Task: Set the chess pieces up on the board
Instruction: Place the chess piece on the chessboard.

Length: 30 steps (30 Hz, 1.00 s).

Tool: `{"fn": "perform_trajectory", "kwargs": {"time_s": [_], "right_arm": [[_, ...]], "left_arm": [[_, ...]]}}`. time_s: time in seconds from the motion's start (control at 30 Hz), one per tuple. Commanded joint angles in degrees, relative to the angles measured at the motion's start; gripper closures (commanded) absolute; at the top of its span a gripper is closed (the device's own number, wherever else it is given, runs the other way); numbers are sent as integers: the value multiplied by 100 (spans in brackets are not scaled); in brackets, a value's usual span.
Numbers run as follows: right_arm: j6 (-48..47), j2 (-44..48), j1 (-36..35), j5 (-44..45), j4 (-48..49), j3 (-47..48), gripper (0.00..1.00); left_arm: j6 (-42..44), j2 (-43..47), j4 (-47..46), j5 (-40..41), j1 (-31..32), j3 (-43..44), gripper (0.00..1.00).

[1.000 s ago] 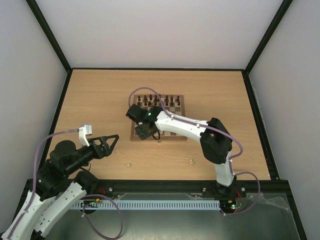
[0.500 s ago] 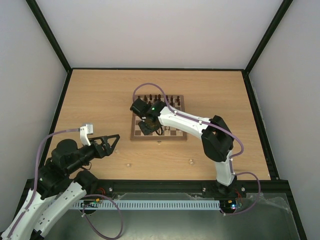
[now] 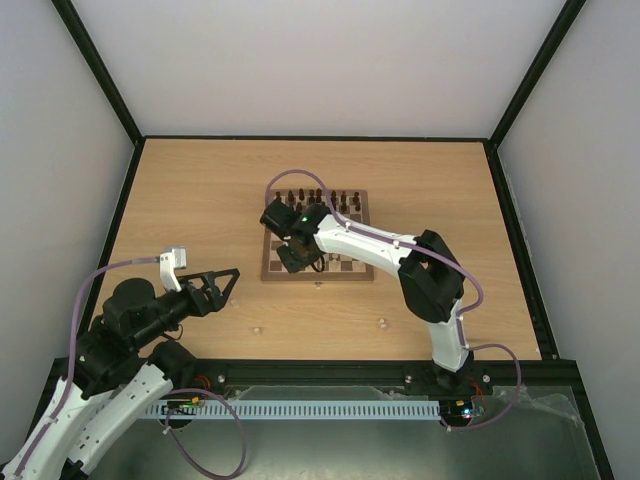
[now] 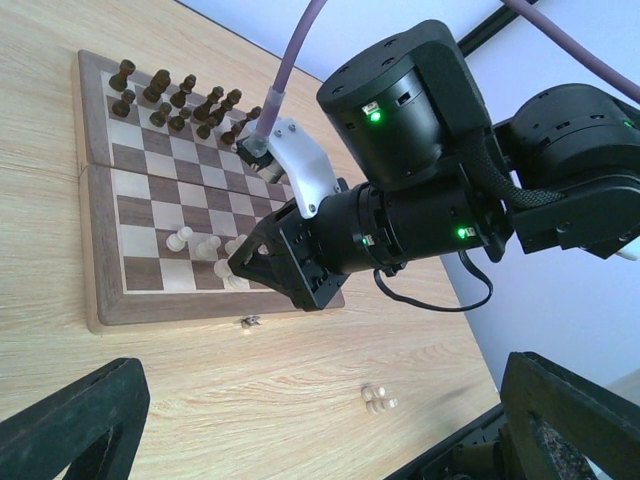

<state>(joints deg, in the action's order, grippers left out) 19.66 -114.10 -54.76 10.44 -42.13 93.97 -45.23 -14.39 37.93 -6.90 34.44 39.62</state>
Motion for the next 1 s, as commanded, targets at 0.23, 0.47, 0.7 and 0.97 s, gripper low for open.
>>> {"fn": "perform_trajectory", "kwargs": {"time_s": [0.23,0.47,0.7,0.97], "right_arm": [[-118,-366,35,-89,-160,-38,92],[-137,-384,54,-84,-155,-29,92],[-146,-411,69,-87,-145,-46,92],[-164,-428,89,-106,-133,-37,86]], "left_arm": [[87,-20,-95,76,5,81,1],[110,-21,-92,100,2,72,1],[103,-20,-108,102,2,49,1],[104,-20,-114,101,2,26,1]]}}
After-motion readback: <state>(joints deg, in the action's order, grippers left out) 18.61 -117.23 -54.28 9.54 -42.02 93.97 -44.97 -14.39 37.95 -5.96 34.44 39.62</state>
